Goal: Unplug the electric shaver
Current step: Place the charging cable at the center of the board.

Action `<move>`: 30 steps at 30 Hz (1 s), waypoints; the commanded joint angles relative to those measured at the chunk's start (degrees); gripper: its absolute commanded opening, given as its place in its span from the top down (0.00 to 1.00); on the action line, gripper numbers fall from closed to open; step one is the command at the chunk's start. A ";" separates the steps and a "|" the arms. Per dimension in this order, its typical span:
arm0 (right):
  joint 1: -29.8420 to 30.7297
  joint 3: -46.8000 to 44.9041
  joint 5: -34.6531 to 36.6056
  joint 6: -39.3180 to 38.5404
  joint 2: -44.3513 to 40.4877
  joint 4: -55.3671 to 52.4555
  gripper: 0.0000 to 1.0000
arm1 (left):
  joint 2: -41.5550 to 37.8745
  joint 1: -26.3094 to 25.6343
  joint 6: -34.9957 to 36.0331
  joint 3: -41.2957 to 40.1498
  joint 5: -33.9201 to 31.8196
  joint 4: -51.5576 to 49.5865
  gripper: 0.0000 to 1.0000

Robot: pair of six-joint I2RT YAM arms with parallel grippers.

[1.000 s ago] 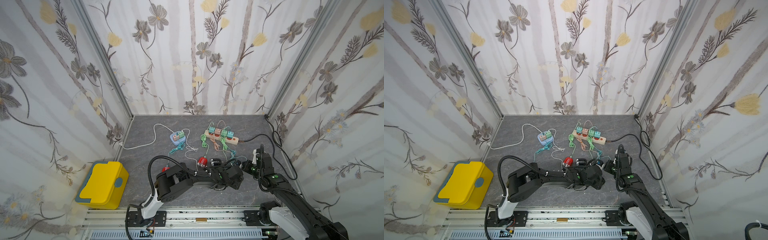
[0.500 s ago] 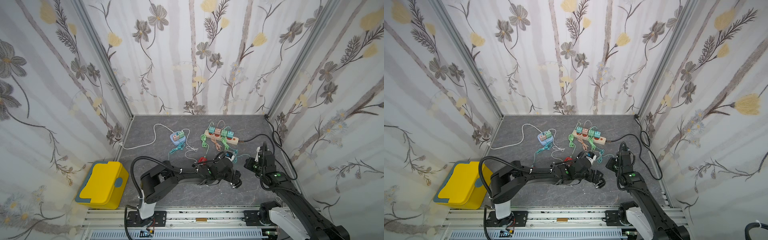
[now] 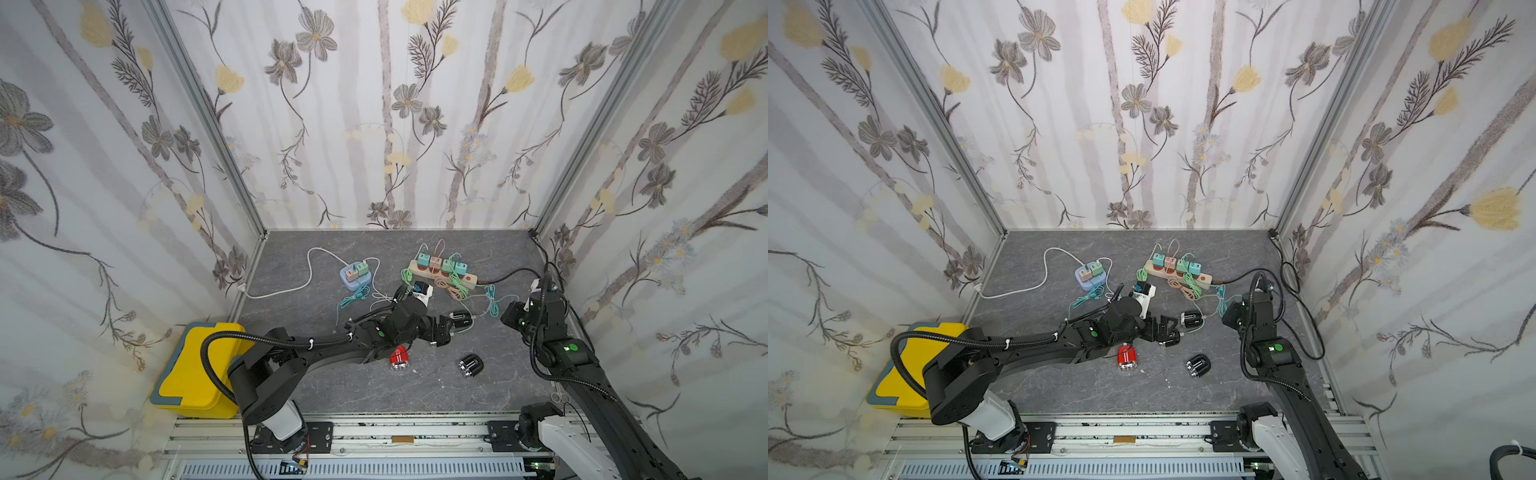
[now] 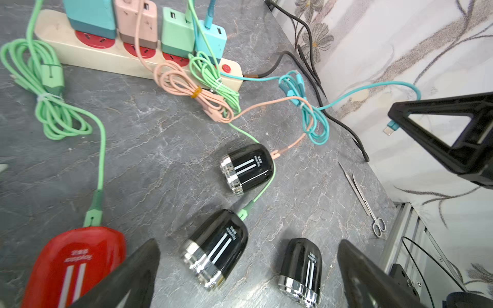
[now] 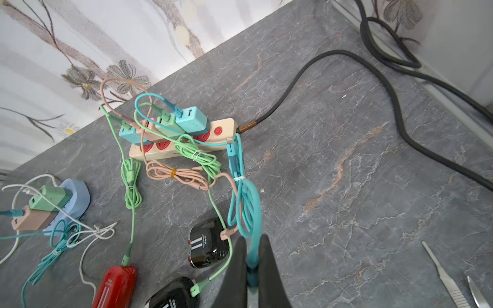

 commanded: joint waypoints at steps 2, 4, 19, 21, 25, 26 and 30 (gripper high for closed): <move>0.02 1.75 3.70 -1.57 -0.76 -1.40 0.98 | -1.51 1.30 1.24 -1.99 0.01 2.93 0.00; 0.02 1.80 0.68 -2.00 -0.54 -0.54 0.97 | -1.23 1.42 1.84 -2.54 1.43 4.36 0.01; 0.02 -4.73 -4.48 -1.59 7.43 2.40 0.96 | 6.48 1.17 2.66 -0.82 10.23 12.17 0.05; 0.02 -5.24 -2.68 -1.39 8.54 2.97 0.96 | 7.85 1.00 2.75 -0.14 10.92 11.99 0.06; -0.45 -5.44 1.21 -1.28 10.64 5.14 0.97 | 10.17 -0.12 3.22 0.61 11.94 10.69 0.07; -0.78 -5.45 1.50 -1.35 11.35 6.00 0.98 | 10.91 -0.49 3.36 0.64 12.21 10.26 0.07; -2.60 -4.94 0.13 -1.54 13.27 9.86 0.98 | 13.18 -2.00 3.85 1.08 12.92 8.29 0.08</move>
